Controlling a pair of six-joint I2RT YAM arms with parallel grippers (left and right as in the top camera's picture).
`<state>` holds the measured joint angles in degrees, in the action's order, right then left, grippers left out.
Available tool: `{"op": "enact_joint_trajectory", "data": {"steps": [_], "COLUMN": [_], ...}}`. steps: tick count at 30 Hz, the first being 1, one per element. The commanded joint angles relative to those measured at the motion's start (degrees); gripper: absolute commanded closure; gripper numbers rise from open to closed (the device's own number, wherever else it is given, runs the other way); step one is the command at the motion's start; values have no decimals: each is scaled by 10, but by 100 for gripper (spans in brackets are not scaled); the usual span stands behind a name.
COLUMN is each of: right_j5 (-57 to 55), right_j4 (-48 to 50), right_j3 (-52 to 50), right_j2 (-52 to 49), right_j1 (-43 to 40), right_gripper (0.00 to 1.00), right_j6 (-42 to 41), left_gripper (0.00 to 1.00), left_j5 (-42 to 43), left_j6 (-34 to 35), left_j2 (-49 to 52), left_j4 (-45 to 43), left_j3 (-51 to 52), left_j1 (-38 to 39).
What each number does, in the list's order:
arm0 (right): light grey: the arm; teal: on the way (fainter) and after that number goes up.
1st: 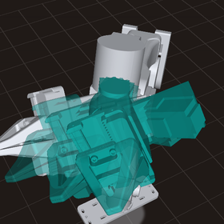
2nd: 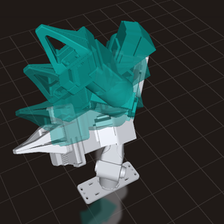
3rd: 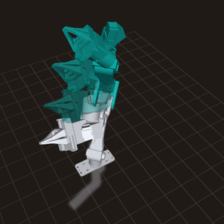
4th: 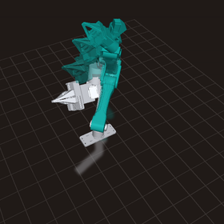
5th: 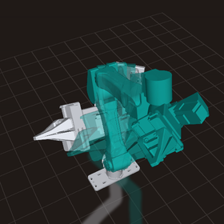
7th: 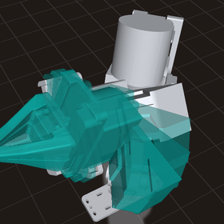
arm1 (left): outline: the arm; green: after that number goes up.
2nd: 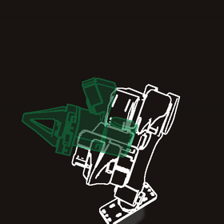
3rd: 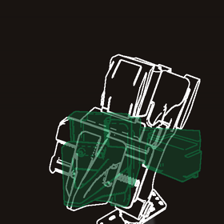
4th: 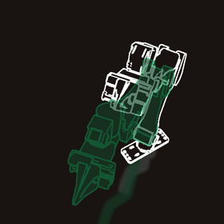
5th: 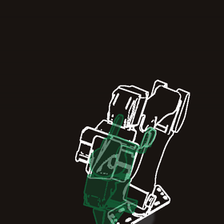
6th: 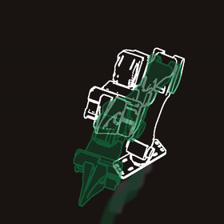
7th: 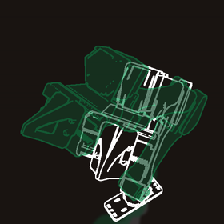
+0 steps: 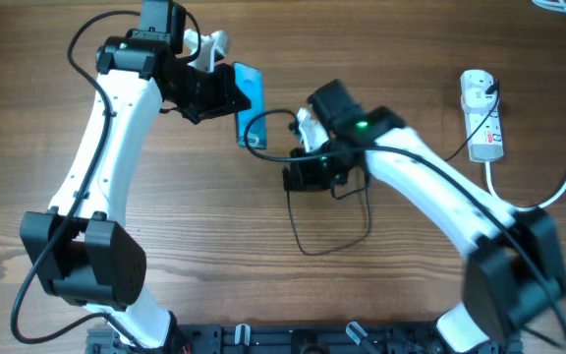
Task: Plug charger to phone and switch on socket
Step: 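Grasp the USB-C plug with the right gripper and lift it, then align the USB-C plug under the phone's bottom port with right gripper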
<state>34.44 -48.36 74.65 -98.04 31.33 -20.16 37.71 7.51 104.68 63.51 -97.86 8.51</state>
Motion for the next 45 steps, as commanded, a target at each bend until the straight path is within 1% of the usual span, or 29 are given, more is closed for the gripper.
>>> {"op": "enact_joint_trajectory", "data": {"steps": [1,2,3,6,11,14,16,18,19,23,25,28,31,34,45], "right_j5": [61,57,41,36,19,14,14,14,13,-24,-45,-49,-62,-81,-59], "right_j4": [3,4,5,3,32,47,51,53,53,56,61,76,76,74,85], "right_j3": [12,12,12,12,12,12,12,12,12,12,12,12,12,12,12], "right_j2": [76,88,103,109,109,109,109,109,109,109,109,109,109,109,109], "right_j1": [3,3,3,3,3,3,3,3,5,30,31,31,31,31,31], "right_gripper": [96,96,96,96,96,96,96,96,96,96,96,96,96,96,96], "right_j6": [32,30,12,4,-54,-65,-68,-68,-68,-71,-84,-83,-83,-83,-86], "left_gripper": [96,96,96,96,96,96,96,96,96,96,96,96,96,96,96], "left_j5": [147,161,185,223,223,222,201,167,162,162,162,162,144,145,154], "left_j6": [-45,-45,-45,-45,-45,-45,-24,16,22,22,21,19,19,20,19], "left_j2": [-6,-6,-6,-6,-6,-6,-6,-6,-6,-6,-6,-6,-6,-6,-6], "left_j4": [-25,-29,-35,-44,-46,-47,-58,-69,-75,-84,-76,-72,-69,-68,-65], "left_j3": [-4,-4,-4,-4,-4,-4,-4,-4,-4,-4,-4,-4,-4,-4,-4], "left_j1": [1,1,1,1,5,7,7,7,7,7,8,7,7,7,7]}}
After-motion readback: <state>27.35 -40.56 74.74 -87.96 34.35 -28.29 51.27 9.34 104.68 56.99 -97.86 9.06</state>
